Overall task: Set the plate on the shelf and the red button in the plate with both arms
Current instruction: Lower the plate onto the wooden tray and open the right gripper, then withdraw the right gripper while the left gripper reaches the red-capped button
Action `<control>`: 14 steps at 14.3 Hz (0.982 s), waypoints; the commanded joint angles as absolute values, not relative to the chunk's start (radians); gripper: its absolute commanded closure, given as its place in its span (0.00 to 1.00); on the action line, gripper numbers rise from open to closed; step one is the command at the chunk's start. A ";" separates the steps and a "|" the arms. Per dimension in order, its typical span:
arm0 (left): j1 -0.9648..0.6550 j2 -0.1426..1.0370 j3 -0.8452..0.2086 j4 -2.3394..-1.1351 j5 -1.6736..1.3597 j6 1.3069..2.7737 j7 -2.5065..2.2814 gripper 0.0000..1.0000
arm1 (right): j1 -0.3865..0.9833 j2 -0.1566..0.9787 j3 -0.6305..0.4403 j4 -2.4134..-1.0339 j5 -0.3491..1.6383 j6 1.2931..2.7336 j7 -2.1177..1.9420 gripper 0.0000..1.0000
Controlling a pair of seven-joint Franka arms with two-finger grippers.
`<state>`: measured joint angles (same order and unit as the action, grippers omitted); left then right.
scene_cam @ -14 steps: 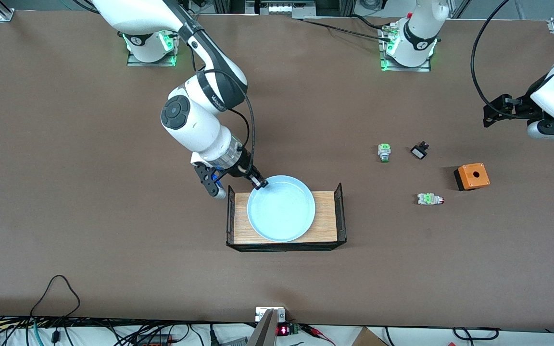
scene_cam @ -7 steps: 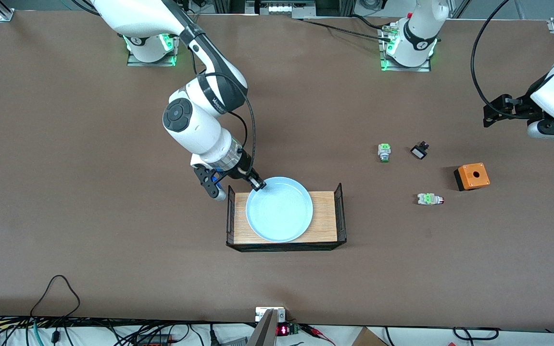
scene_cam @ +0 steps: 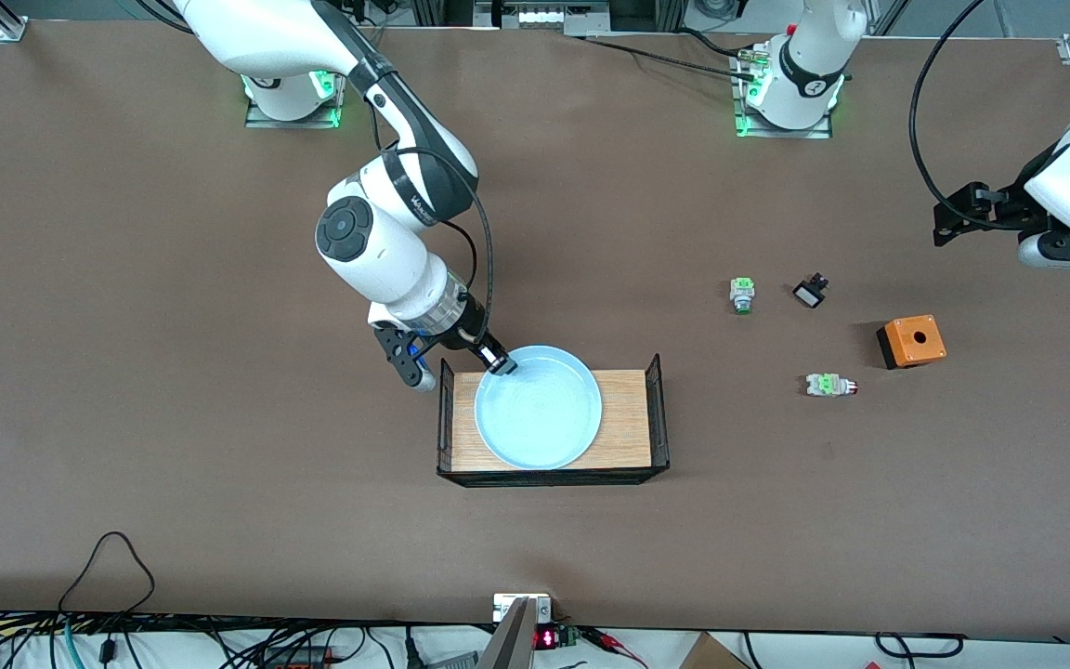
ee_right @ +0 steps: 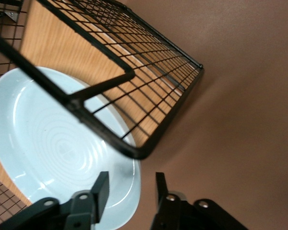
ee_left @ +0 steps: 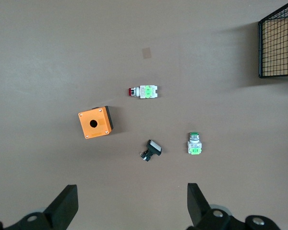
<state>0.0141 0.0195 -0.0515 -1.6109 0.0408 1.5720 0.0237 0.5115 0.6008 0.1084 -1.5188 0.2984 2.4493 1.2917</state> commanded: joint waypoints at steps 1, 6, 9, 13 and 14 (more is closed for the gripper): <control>0.011 0.025 -0.052 -1.585 0.044 1.552 0.020 0.00 | 0.503 0.543 0.114 -1.513 0.298 2.363 1.321 0.00; 0.017 0.025 -0.052 -1.585 0.041 1.551 0.023 0.00 | 0.448 0.437 0.115 -1.509 0.302 2.270 1.319 0.00; 0.012 0.044 -0.052 -1.589 0.041 1.510 0.040 0.00 | 0.404 0.387 0.114 -1.488 0.285 2.090 1.283 0.00; 0.020 0.150 -0.052 -1.588 0.035 1.491 0.272 0.00 | 0.328 0.331 0.114 -1.483 0.233 1.959 1.061 0.00; 0.017 0.173 -0.052 -1.586 0.037 1.494 0.313 0.00 | 0.316 0.318 0.114 -1.483 0.213 1.930 0.993 0.00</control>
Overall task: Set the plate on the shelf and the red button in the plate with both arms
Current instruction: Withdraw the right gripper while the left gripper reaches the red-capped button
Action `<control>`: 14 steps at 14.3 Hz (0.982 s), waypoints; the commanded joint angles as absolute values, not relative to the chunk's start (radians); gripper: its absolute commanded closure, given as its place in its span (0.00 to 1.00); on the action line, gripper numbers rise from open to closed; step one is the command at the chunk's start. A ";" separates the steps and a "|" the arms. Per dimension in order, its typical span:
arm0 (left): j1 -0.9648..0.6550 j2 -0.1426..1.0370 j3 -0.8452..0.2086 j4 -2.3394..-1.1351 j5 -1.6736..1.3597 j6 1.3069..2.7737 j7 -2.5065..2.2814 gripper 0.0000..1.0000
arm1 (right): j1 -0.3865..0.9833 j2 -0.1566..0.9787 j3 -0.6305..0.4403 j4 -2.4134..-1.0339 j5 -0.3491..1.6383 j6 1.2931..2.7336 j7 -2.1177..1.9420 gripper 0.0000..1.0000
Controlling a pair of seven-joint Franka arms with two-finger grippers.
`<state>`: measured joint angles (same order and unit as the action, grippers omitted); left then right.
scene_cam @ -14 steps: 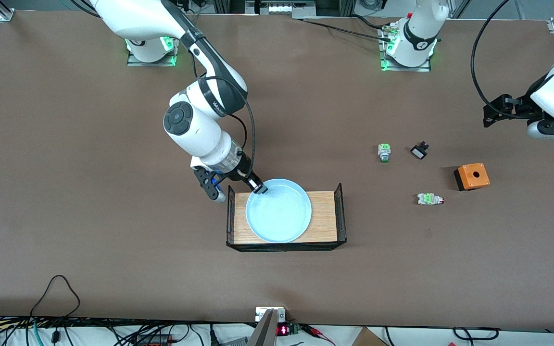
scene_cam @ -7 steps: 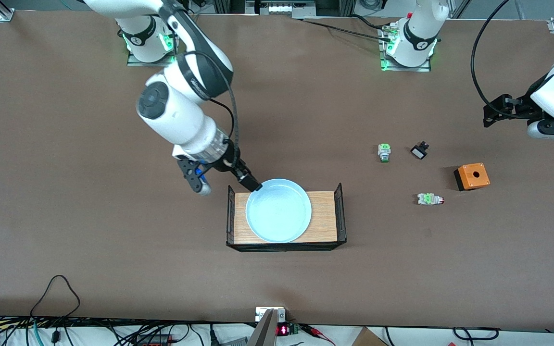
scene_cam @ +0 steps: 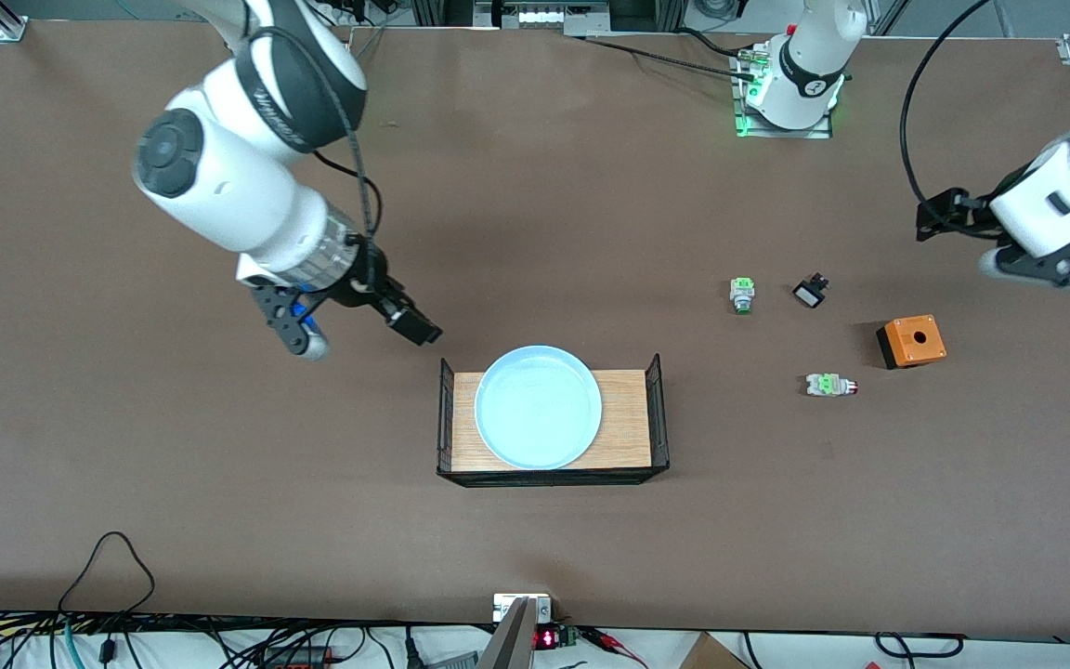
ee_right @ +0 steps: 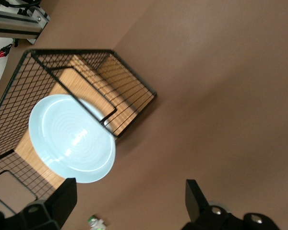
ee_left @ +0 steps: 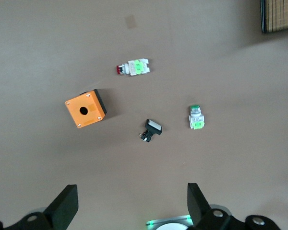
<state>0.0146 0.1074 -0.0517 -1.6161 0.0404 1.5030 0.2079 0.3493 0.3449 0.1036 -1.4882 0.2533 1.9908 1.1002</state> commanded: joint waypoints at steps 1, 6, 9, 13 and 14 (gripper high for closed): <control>0.012 0.198 -0.052 -1.588 0.037 1.515 0.351 0.00 | 0.302 0.311 0.112 -1.483 0.200 1.892 0.918 0.00; 0.018 0.299 -0.052 -1.603 0.040 1.627 0.679 0.00 | 0.213 0.279 0.112 -1.485 0.062 1.743 0.678 0.00; 0.017 0.374 -0.051 -1.623 0.051 1.710 0.819 0.00 | 0.154 0.256 0.112 -1.486 -0.040 1.707 0.570 0.00; 0.014 0.449 -0.051 -1.742 0.078 1.966 1.153 0.00 | 0.014 0.226 0.109 -1.485 -0.060 1.658 0.297 0.00; 0.009 0.462 -0.051 -1.771 0.089 2.046 1.245 0.00 | 0.009 0.216 0.089 -1.488 -0.096 1.655 0.258 0.00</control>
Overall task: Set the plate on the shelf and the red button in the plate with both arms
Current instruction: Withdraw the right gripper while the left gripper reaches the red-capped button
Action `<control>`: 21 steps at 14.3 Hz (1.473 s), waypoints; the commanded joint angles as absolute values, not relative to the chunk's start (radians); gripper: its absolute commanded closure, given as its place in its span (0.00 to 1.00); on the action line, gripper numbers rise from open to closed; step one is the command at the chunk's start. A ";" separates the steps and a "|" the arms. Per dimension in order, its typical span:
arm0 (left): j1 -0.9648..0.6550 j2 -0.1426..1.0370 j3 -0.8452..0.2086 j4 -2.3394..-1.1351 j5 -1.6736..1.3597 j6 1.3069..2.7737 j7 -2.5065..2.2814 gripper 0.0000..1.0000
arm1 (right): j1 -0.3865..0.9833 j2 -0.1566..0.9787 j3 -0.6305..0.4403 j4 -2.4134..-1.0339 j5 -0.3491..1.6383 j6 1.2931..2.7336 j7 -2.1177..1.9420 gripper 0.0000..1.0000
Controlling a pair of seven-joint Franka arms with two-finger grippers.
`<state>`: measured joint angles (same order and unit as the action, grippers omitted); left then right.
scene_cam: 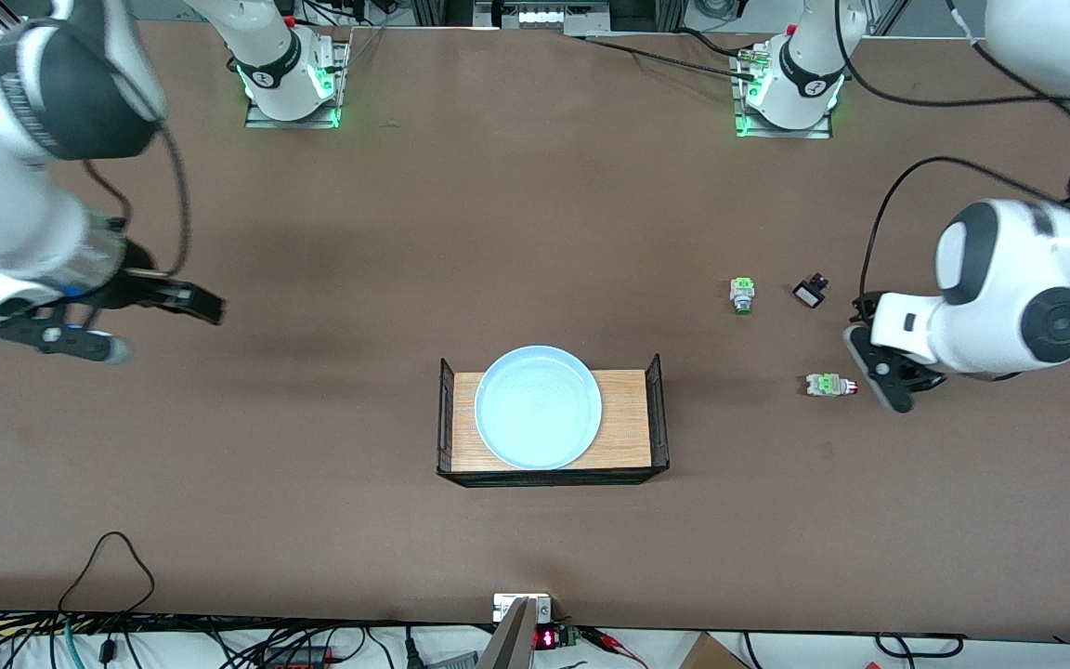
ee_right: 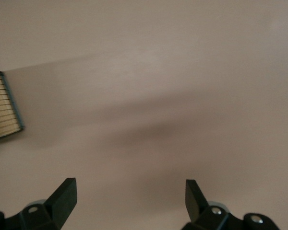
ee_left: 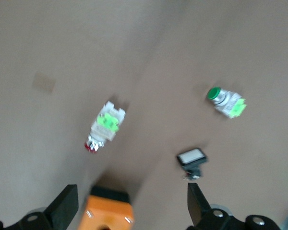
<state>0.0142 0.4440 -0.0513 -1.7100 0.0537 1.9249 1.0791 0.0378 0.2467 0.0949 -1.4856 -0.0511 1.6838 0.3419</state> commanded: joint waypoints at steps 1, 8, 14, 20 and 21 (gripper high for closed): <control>0.000 0.471 -0.052 -1.802 0.118 2.122 1.337 0.00 | 0.012 0.209 0.060 -1.489 -0.129 1.654 0.194 0.00; 0.015 0.452 -0.051 -2.054 0.124 2.503 1.436 0.00 | 0.012 0.160 -0.052 -1.565 -0.071 1.673 0.005 0.00; 0.020 0.497 -0.051 -2.051 0.142 2.617 1.459 0.00 | 0.018 0.051 -0.048 -1.725 -0.063 1.785 0.061 0.00; 0.037 0.529 -0.051 -2.045 0.147 2.617 1.471 0.22 | 0.017 0.029 -0.043 -1.710 -0.064 1.680 0.048 0.00; 0.038 0.541 -0.051 -2.040 0.147 2.617 1.479 0.28 | 0.017 0.031 -0.043 -1.703 -0.063 1.680 0.048 0.00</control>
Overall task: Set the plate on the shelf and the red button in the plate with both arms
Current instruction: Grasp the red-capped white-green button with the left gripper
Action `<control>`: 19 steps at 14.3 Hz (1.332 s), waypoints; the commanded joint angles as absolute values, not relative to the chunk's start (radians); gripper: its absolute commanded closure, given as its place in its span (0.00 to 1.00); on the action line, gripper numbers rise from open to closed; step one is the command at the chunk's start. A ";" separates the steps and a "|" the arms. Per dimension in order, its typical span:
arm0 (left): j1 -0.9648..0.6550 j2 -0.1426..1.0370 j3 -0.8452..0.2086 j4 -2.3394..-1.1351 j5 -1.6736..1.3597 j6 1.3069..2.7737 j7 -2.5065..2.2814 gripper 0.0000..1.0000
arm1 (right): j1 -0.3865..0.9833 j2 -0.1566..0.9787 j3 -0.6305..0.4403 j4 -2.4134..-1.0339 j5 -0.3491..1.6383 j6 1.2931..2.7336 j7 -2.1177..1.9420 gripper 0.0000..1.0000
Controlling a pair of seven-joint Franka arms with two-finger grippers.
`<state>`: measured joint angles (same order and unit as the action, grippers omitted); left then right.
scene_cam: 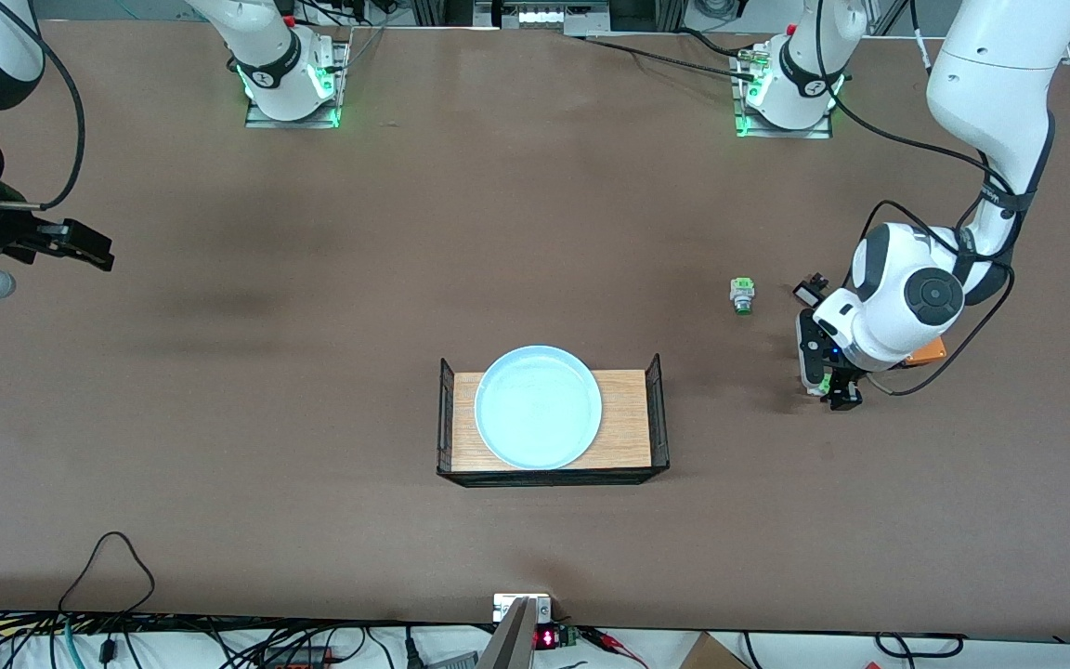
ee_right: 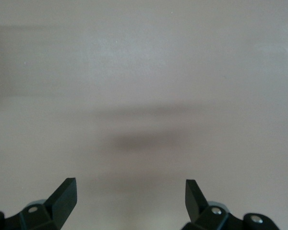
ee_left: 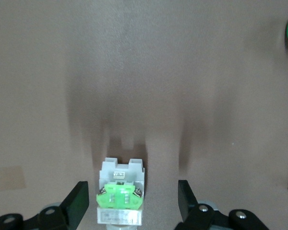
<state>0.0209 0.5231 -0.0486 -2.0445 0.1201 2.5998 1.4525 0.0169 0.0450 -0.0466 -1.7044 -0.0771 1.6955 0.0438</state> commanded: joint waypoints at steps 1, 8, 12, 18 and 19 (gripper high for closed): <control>0.038 0.543 -0.051 -2.039 0.147 2.617 1.494 0.41 | 0.018 0.034 -0.043 -1.689 -0.063 1.675 0.040 0.00; 0.029 0.506 -0.066 -1.947 0.130 2.440 1.475 0.77 | 0.020 0.032 -0.045 -1.654 -0.061 1.667 -0.002 0.00; 0.026 0.477 -0.144 -1.728 0.120 2.046 1.078 0.77 | 0.021 0.029 -0.040 -1.648 -0.063 1.635 0.003 0.00; 0.015 0.477 -0.320 -1.452 0.023 1.734 0.498 0.75 | 0.020 0.029 -0.041 -1.628 -0.061 1.623 0.014 0.00; 0.005 0.477 -0.352 -1.425 0.006 1.724 0.421 0.75 | 0.021 0.029 -0.041 -1.628 -0.061 1.623 0.014 0.00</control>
